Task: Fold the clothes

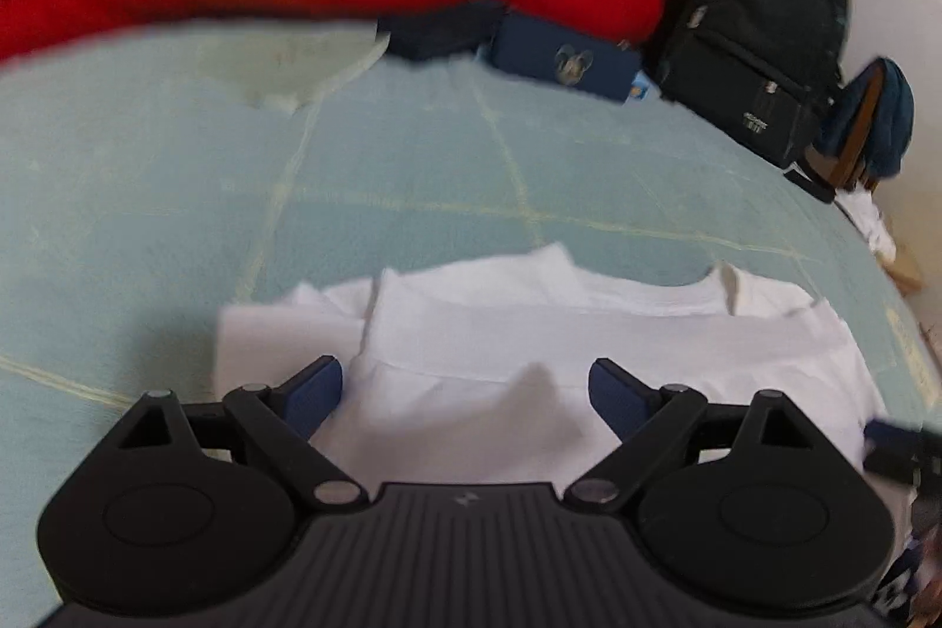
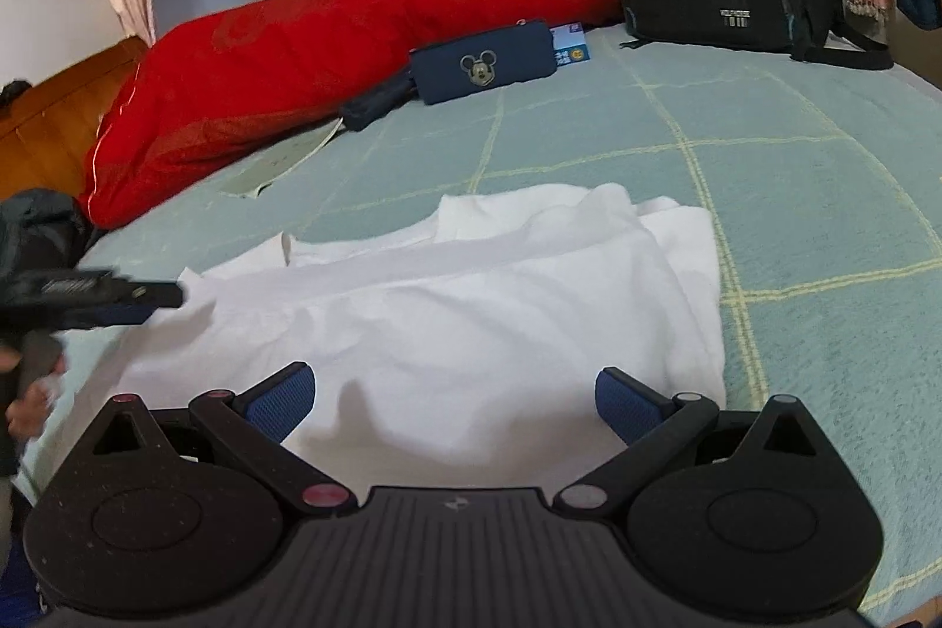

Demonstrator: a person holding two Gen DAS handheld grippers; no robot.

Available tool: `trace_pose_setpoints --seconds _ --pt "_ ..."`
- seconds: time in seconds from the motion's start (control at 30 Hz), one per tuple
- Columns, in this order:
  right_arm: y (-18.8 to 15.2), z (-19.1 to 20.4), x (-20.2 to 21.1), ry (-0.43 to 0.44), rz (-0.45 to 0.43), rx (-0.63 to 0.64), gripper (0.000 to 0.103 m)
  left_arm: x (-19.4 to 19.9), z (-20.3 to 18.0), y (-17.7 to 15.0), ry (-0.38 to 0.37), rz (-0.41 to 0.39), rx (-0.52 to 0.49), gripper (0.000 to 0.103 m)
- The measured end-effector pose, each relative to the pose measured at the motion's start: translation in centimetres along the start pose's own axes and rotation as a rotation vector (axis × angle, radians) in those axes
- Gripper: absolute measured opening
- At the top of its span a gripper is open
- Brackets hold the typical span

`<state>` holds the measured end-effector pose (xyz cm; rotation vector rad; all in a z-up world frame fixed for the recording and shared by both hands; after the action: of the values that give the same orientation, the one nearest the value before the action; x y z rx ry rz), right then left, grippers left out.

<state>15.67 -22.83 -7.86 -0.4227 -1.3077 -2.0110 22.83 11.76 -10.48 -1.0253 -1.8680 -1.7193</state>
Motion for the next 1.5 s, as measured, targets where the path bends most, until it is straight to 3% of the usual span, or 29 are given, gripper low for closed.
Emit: trace_pose_setpoints --seconds 0.2,0.37,0.6,0.77,0.9,1.07,1.27,1.5 --pt "-0.4 0.4 0.1 -0.019 0.01 0.03 0.103 1.1 0.1 0.3 0.11 -0.004 -0.03 0.09" --pt "-0.5 1.0 0.1 -0.008 0.015 0.026 0.103 4.2 -2.7 0.1 0.127 -0.032 -0.116 0.091" --pt "-0.9 1.9 0.8 0.0 0.011 0.041 0.103 4.6 -6.5 -1.9 0.129 0.005 -0.181 0.091" --pt "-1.0 2.3 1.5 -0.005 0.002 0.049 0.103 3.2 -6.6 -3.9 0.088 0.05 -0.155 0.091" --pt "-1.3 2.2 2.0 -0.018 0.001 0.046 0.103 3.8 -5.7 -4.1 0.055 0.031 -0.135 0.091" --pt "-1.6 2.1 2.4 -0.024 0.001 0.033 0.103 6.7 -5.0 -3.4 0.083 -0.015 -0.143 0.091" --pt "-1.9 2.5 2.0 -0.004 0.014 0.039 0.103 10.5 -3.0 -4.0 -0.085 -0.086 -0.033 0.092" --pt "-2.5 3.2 1.7 0.014 0.034 0.054 0.103 9.7 -1.6 -5.2 -0.118 -0.061 0.056 0.092"
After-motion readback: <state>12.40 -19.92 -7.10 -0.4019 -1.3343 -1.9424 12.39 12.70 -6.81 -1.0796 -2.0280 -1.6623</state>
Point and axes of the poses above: each gripper's, at about its wrist camera, not at the fingertips, and x roughly against the way its jaws point, z to its left, y to its top, the point moved 4 cm from there along -x, roughly the way its jaws point, and after that the axes turned 10 degrees about -x, right-handed, at the moved point
